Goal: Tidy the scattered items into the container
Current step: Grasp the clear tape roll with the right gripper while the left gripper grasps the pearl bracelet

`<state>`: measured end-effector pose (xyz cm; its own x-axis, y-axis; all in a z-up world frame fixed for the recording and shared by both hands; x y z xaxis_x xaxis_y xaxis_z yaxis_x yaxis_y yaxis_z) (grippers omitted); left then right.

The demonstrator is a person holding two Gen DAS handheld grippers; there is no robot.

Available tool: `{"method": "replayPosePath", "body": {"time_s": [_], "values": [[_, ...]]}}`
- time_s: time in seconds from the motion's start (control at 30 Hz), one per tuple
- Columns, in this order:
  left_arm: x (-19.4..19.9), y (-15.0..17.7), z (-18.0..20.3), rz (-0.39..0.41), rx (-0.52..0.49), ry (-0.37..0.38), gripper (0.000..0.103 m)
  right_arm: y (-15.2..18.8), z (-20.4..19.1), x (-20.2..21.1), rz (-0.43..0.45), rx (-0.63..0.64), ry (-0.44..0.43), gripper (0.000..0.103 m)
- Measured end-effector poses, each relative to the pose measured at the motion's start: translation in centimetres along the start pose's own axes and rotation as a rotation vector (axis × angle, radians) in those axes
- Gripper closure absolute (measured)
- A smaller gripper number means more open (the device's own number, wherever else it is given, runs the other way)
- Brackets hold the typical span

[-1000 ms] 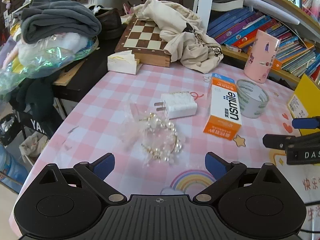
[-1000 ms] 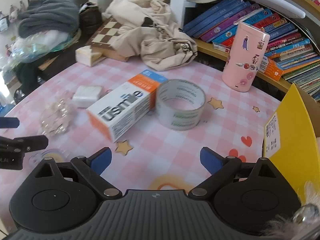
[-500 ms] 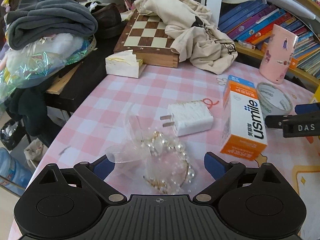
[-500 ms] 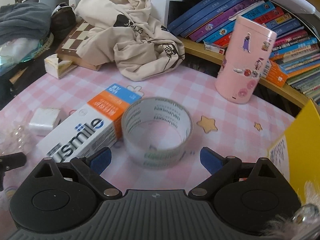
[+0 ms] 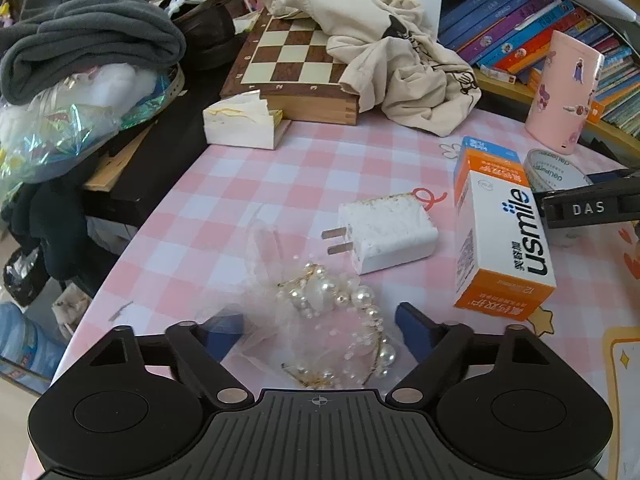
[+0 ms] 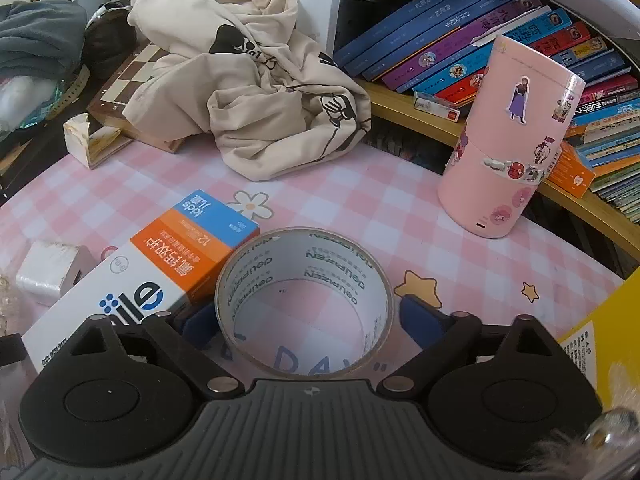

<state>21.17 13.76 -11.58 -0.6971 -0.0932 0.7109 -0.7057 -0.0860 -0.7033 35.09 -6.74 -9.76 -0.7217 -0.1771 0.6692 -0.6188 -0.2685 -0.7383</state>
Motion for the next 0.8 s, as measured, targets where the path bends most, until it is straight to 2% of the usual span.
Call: {"method": "replayPosePath", "body": {"time_s": [0.03,0.13,0.37,0.5,0.8], "values": [[0.0,-0.1,0.1,0.002,-0.003,0.005,0.03,0.0,0.0,-0.1,-0.001,-0.001,-0.011,0.018],[0.2,-0.3,0.3,0.016,-0.008,0.007,0.052,-0.1,0.0,-0.1,-0.003,-0.005,-0.015,0.019],[0.8,-0.3,-0.9,0.012,0.076,0.04,0.066,0.1,-0.1,1.2,0.0,-0.019,-0.028,0.019],[1.9,-0.3,-1.6,0.027,0.155,0.065,0.066,0.4,0.1,2.4,0.011,-0.019,-0.025,0.019],[4.6,0.0,-1.9,0.053,0.195,0.101,0.066,1.5,-0.1,5.9,0.018,-0.044,-0.027,0.019]]}}
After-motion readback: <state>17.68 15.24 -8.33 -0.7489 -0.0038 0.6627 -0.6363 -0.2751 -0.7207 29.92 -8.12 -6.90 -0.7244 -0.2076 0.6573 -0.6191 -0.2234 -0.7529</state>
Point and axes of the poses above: each gripper's, at about its wrist camera, not at the fingertips, and x roughly against the way its jaws point, z to its right, y to its underside, the point moved 7 cm from there along -x, roughly the way its jaws point, and after that the axes turned 4 degrees about z, right-handed, at the moved point
